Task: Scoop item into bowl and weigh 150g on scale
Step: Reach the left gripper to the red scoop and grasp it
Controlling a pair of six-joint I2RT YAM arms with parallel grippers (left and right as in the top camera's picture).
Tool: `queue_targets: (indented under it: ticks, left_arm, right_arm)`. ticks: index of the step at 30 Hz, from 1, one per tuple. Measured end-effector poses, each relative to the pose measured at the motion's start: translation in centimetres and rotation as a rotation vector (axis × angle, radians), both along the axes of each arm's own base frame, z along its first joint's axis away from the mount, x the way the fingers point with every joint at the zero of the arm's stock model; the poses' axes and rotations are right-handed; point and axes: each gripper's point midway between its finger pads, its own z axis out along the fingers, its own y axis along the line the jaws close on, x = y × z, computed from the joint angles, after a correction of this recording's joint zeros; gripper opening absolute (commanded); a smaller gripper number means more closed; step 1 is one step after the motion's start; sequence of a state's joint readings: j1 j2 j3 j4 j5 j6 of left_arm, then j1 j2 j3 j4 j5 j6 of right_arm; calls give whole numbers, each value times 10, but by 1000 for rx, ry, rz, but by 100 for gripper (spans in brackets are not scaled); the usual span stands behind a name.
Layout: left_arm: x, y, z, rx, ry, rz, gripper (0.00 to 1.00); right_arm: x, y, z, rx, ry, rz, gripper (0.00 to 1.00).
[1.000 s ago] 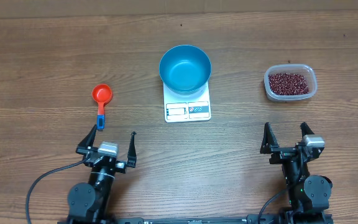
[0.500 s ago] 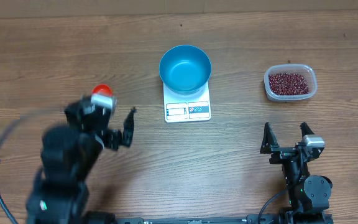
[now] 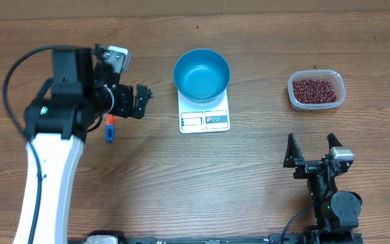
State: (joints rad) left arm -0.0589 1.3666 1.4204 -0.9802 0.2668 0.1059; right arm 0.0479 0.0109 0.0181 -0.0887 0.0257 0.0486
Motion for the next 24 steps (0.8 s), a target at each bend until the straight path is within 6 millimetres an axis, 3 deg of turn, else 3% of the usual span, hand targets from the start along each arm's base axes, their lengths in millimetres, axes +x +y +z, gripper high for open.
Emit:
queue_targets:
  ticks: [2, 4, 7, 12, 14, 16, 19, 22, 24]
  left_arm:
    - [7, -2, -18, -10, 57, -1, 99]
    - [12, -3, -34, -12, 105, 2, 81]
    - [17, 3, -61, -6, 200, 48, 79]
    - [29, 41, -94, 24, 291, 219, 79]
    - [39, 62, -99, 32, 282, 291, 69]
    - [44, 79, -105, 41, 282, 352, 66]
    - [45, 96, -118, 51, 316, 401, 81]
    - [44, 100, -132, 58, 357, 422, 80]
    - [45, 105, -141, 82, 372, 435, 73]
  right_arm:
    - [0, 0, 0, -1, 0, 0, 100]
    - [0, 0, 0, -1, 0, 0, 100]
    - [0, 0, 0, -1, 0, 0, 100]
    - [0, 0, 0, -1, 0, 0, 100]
    - [0, 0, 0, 0, 0, 0, 100]
    - [0, 0, 0, 0, 0, 0, 100]
    - [0, 0, 0, 0, 0, 0, 100]
    - [0, 0, 0, -1, 0, 0, 100]
    - [0, 0, 0, 0, 0, 0, 100]
